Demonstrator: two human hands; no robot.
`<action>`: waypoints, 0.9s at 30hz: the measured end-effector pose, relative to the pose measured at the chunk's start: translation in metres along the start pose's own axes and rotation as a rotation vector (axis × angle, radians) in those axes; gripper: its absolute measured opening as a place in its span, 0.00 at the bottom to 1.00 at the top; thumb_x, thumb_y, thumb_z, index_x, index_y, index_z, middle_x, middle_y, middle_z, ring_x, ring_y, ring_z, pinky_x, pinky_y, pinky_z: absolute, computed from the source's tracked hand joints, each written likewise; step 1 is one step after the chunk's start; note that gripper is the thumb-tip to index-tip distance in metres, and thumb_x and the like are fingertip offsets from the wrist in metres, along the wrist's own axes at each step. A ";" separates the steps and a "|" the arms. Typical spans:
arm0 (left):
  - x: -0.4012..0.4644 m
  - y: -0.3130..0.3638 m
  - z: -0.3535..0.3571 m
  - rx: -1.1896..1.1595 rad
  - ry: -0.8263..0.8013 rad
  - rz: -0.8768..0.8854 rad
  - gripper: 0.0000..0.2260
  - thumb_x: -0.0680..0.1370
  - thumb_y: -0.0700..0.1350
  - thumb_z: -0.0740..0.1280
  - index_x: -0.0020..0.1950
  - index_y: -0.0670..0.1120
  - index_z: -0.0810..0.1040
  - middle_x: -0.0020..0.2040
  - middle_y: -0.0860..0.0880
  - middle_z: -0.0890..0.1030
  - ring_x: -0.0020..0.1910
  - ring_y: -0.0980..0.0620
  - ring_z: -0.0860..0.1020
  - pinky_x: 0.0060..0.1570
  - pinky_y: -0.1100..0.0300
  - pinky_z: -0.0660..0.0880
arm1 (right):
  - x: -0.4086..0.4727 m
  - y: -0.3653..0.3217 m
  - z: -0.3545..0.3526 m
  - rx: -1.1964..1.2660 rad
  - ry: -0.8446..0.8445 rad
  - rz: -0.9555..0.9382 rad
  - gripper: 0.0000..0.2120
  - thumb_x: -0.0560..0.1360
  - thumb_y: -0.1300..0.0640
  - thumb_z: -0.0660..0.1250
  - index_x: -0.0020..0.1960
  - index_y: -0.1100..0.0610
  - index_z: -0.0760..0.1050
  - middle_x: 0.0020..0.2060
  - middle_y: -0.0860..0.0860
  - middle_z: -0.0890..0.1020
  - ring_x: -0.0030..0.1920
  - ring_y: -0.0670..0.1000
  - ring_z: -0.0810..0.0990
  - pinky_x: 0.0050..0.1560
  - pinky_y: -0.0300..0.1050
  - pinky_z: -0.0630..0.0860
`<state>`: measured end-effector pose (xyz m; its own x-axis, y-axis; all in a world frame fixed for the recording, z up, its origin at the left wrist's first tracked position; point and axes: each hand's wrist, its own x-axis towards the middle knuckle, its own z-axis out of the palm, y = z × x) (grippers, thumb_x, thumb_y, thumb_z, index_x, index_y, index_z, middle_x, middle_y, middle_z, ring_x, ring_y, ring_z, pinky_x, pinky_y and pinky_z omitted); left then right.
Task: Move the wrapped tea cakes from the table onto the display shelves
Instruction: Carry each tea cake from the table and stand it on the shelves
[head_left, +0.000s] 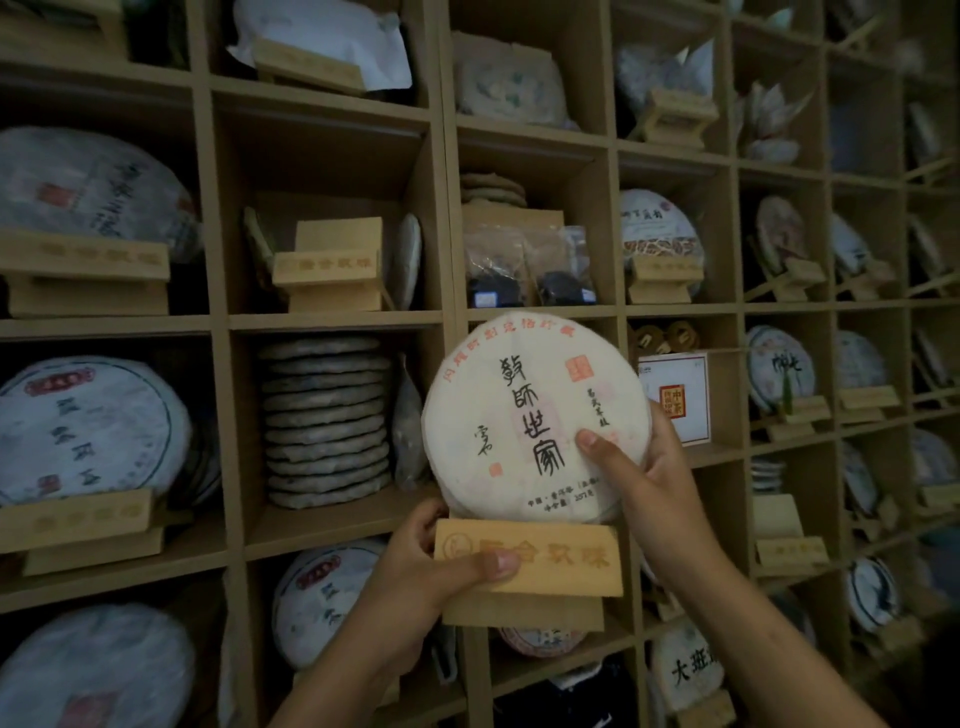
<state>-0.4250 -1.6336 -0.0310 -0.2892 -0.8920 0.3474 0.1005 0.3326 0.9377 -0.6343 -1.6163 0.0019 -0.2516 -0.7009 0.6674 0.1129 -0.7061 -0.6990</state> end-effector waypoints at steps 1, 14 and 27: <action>0.000 -0.001 0.000 -0.006 0.005 0.000 0.37 0.49 0.48 0.82 0.57 0.47 0.78 0.45 0.49 0.87 0.43 0.51 0.86 0.36 0.62 0.80 | 0.000 0.000 -0.002 -0.023 -0.012 0.012 0.18 0.74 0.61 0.71 0.59 0.45 0.73 0.55 0.49 0.84 0.53 0.48 0.85 0.42 0.47 0.84; -0.007 -0.001 -0.015 -0.060 0.078 0.008 0.35 0.50 0.41 0.82 0.56 0.48 0.77 0.44 0.50 0.87 0.42 0.51 0.86 0.34 0.62 0.80 | 0.003 -0.006 0.011 -0.138 -0.153 0.213 0.09 0.76 0.58 0.70 0.52 0.47 0.77 0.43 0.42 0.87 0.43 0.44 0.86 0.36 0.36 0.81; -0.008 -0.002 -0.042 -0.078 0.186 0.035 0.32 0.55 0.47 0.82 0.57 0.49 0.78 0.47 0.52 0.87 0.47 0.51 0.85 0.46 0.55 0.80 | 0.001 0.015 0.056 -0.296 -0.028 0.137 0.24 0.70 0.47 0.74 0.62 0.48 0.71 0.60 0.52 0.78 0.58 0.55 0.81 0.53 0.56 0.82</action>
<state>-0.3832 -1.6394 -0.0350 -0.1045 -0.9239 0.3681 0.1833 0.3459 0.9202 -0.5793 -1.6331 0.0062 -0.2268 -0.7930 0.5655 -0.1413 -0.5477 -0.8247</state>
